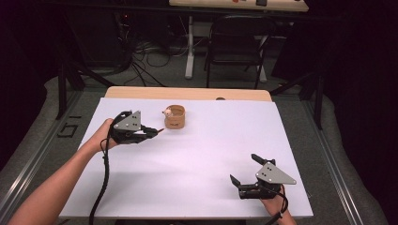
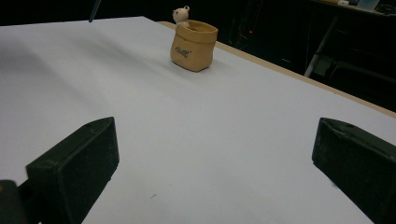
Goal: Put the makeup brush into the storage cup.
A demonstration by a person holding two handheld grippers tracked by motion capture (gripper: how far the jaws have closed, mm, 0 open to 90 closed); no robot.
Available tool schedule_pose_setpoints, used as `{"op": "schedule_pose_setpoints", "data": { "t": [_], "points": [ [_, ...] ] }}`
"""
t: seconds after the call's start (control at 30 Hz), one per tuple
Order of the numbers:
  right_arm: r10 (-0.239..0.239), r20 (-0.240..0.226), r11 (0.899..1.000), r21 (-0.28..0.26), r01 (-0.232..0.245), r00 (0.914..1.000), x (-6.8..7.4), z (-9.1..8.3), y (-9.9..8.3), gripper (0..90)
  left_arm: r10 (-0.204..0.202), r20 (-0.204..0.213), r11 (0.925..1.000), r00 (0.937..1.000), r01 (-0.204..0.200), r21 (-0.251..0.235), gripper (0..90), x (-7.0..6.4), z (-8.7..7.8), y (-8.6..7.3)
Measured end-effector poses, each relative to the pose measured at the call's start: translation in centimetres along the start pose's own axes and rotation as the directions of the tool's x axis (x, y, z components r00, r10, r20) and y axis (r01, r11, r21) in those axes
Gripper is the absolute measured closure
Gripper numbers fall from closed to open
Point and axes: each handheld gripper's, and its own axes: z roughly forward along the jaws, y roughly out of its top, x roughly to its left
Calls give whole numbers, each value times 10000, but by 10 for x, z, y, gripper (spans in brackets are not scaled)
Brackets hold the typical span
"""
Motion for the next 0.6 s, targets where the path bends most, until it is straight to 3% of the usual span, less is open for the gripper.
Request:
{"op": "schedule_pose_setpoints", "data": {
  "t": [0.33,0.6],
  "points": [
    [-23,11,10000,-10,23,10000,0,1,0,1,-621,-565,9971,9965,595,-468,833,-3,2,3],
    [-24,40,10000,23,24,10000,0,0,0,1,-1390,-1010,9872,9851,1298,-927,833,-1,7,4]
  ]
}}
